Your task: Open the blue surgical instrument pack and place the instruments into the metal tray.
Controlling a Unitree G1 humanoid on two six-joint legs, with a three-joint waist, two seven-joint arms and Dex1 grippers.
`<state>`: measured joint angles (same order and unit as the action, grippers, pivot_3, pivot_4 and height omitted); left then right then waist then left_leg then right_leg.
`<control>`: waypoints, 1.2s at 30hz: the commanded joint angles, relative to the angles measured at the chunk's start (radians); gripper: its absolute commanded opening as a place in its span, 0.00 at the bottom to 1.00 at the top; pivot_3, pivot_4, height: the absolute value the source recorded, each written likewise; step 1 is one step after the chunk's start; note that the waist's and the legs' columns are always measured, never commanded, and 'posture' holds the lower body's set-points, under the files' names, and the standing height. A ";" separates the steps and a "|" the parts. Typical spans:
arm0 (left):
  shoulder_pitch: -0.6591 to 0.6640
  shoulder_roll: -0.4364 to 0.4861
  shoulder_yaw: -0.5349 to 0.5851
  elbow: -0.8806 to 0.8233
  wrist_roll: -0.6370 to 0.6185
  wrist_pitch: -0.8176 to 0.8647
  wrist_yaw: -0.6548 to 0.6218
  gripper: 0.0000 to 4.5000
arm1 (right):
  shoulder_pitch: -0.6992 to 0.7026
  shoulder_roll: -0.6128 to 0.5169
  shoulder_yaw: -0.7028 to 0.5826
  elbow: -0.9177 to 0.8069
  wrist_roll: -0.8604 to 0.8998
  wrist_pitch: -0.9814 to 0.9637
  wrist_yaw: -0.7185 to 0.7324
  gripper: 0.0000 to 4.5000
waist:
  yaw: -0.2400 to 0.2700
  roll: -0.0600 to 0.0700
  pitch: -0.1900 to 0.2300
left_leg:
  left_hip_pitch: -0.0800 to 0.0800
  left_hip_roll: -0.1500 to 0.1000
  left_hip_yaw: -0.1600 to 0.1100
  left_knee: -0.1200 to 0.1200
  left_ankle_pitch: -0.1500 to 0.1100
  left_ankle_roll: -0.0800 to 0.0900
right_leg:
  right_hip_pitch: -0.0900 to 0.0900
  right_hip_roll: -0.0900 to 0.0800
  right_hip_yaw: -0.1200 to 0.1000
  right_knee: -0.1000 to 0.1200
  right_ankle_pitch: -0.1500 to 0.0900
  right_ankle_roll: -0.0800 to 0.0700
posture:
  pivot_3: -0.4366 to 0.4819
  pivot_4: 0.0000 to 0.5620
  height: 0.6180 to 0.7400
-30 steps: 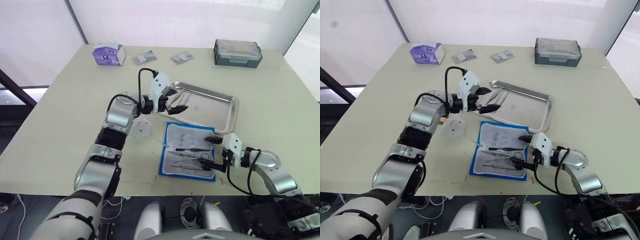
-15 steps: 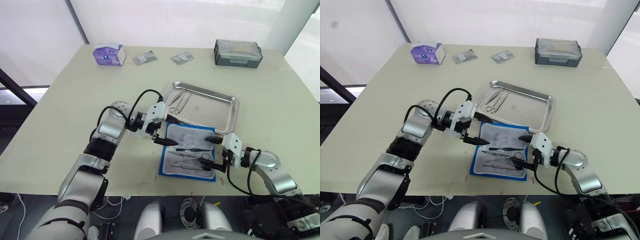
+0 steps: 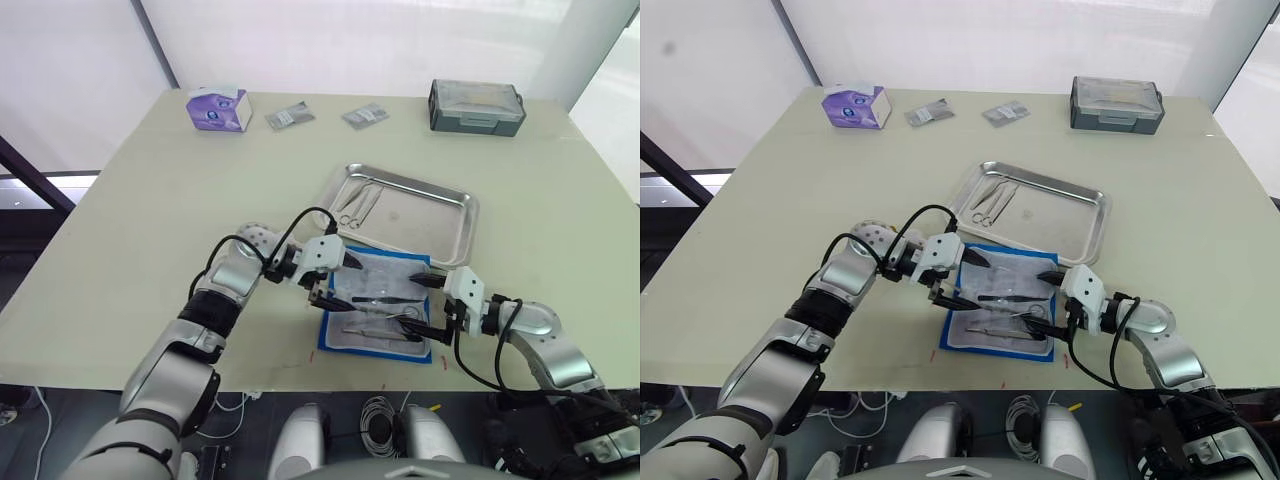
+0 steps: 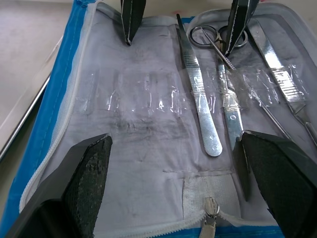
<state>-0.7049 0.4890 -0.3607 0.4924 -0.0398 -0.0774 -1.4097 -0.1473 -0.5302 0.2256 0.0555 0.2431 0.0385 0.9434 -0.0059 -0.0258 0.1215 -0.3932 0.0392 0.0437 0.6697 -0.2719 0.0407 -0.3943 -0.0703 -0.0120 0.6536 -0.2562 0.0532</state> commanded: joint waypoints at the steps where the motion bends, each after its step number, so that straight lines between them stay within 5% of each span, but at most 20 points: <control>1: -0.004 -0.004 0.023 -0.008 -0.025 0.021 -0.012 0.98 | 0.061 -0.030 0.047 0.107 -0.103 0.055 -0.024 1.00 | 0.000 0.000 0.000 | 0.000 0.000 0.000 0.000 0.000 0.000 | 0.000 0.000 0.000 0.000 0.000 0.000 | 0.48 0.27 0.89; 13: -0.009 -0.017 0.039 -0.008 -0.051 0.066 -0.012 0.98 | 0.057 -0.031 0.048 0.104 -0.104 0.057 -0.023 1.00 | 0.000 0.000 0.000 | 0.000 0.000 -0.002 0.000 0.000 0.000 | 0.000 0.000 0.000 0.000 0.000 0.000 | 0.48 0.27 0.89; 19: 0.002 -0.018 0.036 -0.016 -0.046 0.064 -0.019 0.59 | 0.059 -0.033 0.047 0.099 -0.102 0.061 -0.022 1.00 | 0.000 0.000 0.000 | 0.000 0.000 -0.002 0.000 0.000 0.000 | 0.000 0.000 0.000 0.000 0.000 0.000 | 0.48 0.27 0.89; 36: 0.020 -0.023 0.009 0.016 0.034 -0.009 0.026 0.59 | 0.057 -0.035 0.044 0.099 -0.101 0.060 -0.022 1.00 | 0.000 0.000 0.000 | 0.000 0.000 -0.002 0.000 0.000 0.000 | 0.000 0.000 0.000 0.000 0.000 0.000 | 0.48 0.27 0.89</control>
<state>-0.6832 0.4700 -0.3445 0.4931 -0.0311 -0.0693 -1.4080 -0.1472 -0.5307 0.2254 0.0546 0.2431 0.0386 0.9433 -0.0055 -0.0257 0.1215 -0.3932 0.0392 0.0414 0.6697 -0.2719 0.0407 -0.3942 -0.0703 -0.0120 0.6536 -0.2562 0.0532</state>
